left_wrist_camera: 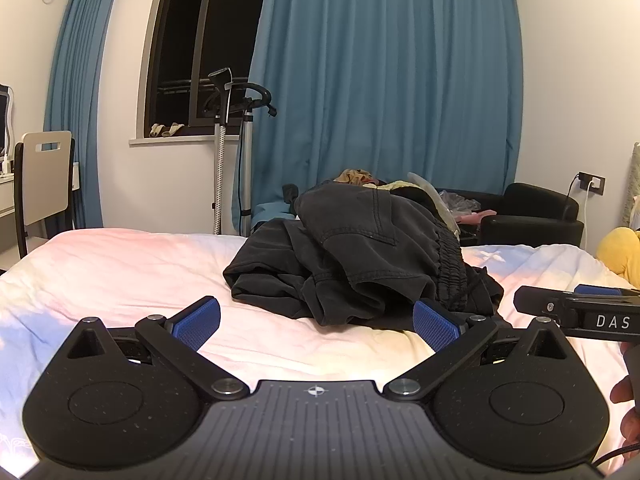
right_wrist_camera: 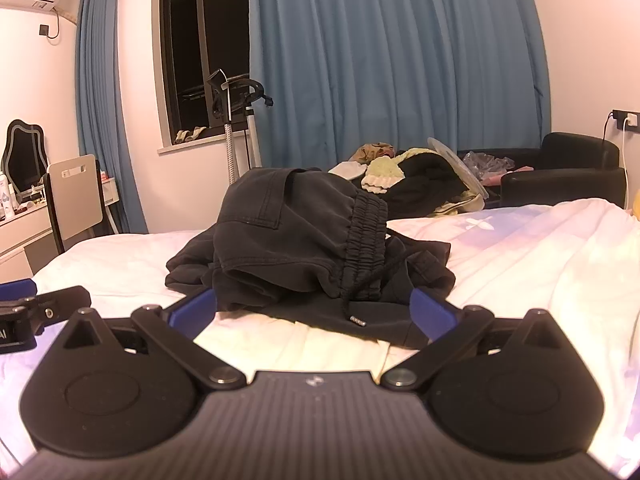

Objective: Fold clothes

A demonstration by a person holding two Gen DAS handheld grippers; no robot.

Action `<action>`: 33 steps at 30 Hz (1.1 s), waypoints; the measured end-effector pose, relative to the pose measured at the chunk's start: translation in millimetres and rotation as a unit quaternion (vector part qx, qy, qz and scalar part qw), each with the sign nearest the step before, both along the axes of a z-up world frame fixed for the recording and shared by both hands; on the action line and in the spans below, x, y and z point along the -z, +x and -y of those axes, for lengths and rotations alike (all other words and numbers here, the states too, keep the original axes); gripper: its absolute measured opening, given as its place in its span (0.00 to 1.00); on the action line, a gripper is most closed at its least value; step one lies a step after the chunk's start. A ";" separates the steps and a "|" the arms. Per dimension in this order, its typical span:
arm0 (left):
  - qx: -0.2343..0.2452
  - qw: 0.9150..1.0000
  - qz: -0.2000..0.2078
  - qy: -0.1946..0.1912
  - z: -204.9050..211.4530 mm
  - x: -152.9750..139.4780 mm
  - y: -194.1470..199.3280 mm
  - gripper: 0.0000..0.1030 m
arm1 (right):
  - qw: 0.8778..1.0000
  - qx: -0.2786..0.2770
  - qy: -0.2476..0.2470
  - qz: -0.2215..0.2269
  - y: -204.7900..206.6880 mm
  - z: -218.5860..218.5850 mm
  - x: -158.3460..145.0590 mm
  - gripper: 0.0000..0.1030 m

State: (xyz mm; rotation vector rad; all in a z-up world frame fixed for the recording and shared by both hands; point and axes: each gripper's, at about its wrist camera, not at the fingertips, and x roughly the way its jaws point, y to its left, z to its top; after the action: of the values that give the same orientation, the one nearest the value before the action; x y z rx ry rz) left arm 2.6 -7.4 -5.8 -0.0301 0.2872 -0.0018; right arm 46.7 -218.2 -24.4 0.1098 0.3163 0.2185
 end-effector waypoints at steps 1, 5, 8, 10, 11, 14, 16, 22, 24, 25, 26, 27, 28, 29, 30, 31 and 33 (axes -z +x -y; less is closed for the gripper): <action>0.000 1.000 0.000 0.000 0.1 0.1 -0.2 1.00 | 1.000 0.000 0.000 0.000 -0.5 -0.2 -0.3 1.00; -0.001 1.000 -0.002 0.003 1.0 0.0 -1.5 1.00 | 1.000 -0.001 0.004 0.001 -1.8 -0.1 -1.9 1.00; 0.005 1.000 -0.004 0.016 4.9 0.8 -2.5 1.00 | 1.000 0.001 0.015 -0.001 -2.7 1.4 -4.0 1.00; 0.007 0.999 -0.008 0.033 9.2 2.7 -1.2 1.00 | 1.000 0.006 0.022 -0.001 -2.6 2.9 -6.7 1.00; 0.009 0.999 -0.009 0.046 12.4 4.2 0.6 1.00 | 1.000 0.009 0.025 -0.001 -2.5 3.8 -8.3 1.00; 0.014 0.996 -0.007 0.093 24.3 9.5 8.8 1.00 | 0.999 0.022 0.033 -0.004 1.0 9.5 -10.9 1.00; 0.024 0.990 -0.003 0.138 36.4 13.5 19.4 1.00 | 0.999 0.031 0.042 -0.007 4.5 15.1 -12.3 1.00; 0.076 0.951 0.011 0.299 85.0 35.1 67.0 1.00 | 0.994 0.053 0.101 -0.004 23.2 47.3 -13.4 1.00; 0.095 0.933 0.013 0.346 102.7 46.0 89.7 1.00 | 0.992 0.060 0.106 -0.004 31.1 56.3 -11.5 1.00; 0.103 0.924 0.012 0.368 111.4 51.0 101.5 1.00 | 0.992 0.063 0.109 -0.005 34.9 60.5 -10.2 1.00; 0.109 0.915 0.010 0.389 120.0 55.7 113.9 1.00 | 0.992 0.065 0.111 -0.007 39.1 65.0 -8.1 1.00; 0.115 0.905 0.008 0.410 128.7 60.4 126.2 1.00 | 0.991 0.066 0.112 -0.010 42.6 67.9 -6.0 1.00; 0.122 0.893 0.007 0.433 137.3 66.3 139.0 1.00 | 0.991 0.067 0.113 -0.013 46.1 70.9 -3.4 1.00; 0.130 0.880 0.008 0.456 146.1 73.1 152.2 1.00 | 0.991 0.069 0.114 -0.015 49.7 73.9 -0.7 1.00; 0.137 0.867 0.007 0.478 154.0 79.7 164.4 0.99 | 0.991 0.070 0.115 -0.018 53.5 77.2 2.4 1.00; 0.144 0.855 0.005 0.499 161.2 86.0 175.7 0.99 | 0.990 0.073 0.119 -0.022 57.4 81.0 5.8 1.00; 0.155 0.826 0.002 0.542 175.3 99.5 198.7 0.99 | 0.988 0.079 0.133 -0.029 64.5 90.0 13.6 1.00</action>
State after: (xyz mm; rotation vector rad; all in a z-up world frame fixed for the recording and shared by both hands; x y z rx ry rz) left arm 201.3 -182.7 -105.3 1.1602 0.2538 -0.1627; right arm 111.2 -308.2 -38.0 0.4043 0.3346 0.0985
